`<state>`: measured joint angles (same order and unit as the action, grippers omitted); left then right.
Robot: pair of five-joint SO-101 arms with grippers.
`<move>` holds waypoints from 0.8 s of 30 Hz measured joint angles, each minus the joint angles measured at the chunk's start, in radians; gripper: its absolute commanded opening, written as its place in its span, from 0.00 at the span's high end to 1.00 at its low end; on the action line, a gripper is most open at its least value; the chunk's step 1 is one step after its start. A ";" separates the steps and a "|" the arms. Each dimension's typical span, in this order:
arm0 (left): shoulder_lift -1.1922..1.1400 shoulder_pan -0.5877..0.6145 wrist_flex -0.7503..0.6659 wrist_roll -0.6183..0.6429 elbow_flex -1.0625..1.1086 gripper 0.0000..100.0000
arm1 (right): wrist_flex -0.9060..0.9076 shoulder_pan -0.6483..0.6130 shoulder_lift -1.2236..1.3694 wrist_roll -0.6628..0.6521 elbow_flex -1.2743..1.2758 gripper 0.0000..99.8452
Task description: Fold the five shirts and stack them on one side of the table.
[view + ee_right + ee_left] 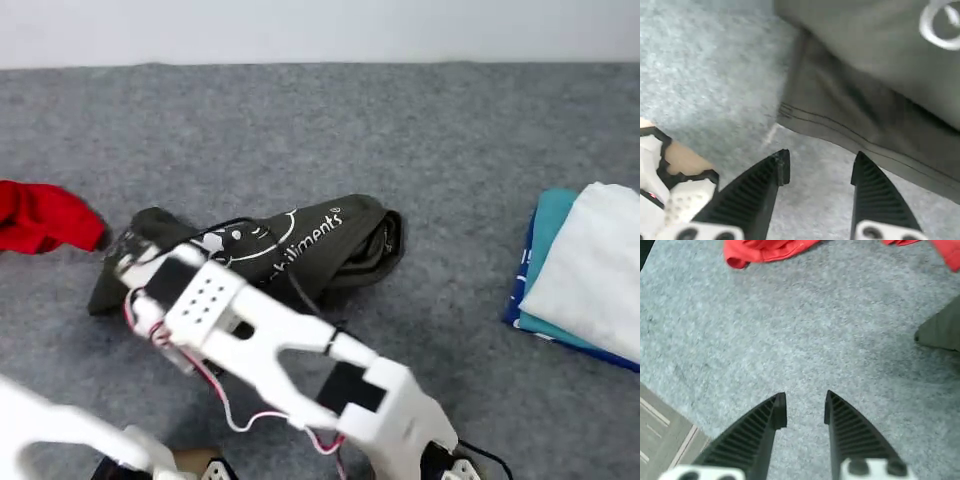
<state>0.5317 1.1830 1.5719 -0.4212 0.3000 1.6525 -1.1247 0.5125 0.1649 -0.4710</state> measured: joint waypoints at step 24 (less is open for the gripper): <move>0.006 0.041 0.000 0.000 0.000 0.87 | -0.054 -0.034 0.324 0.048 -0.126 0.97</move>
<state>0.5378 1.2244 1.5719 -0.4212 0.3000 1.5988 -1.1584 0.8362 0.2125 -0.5969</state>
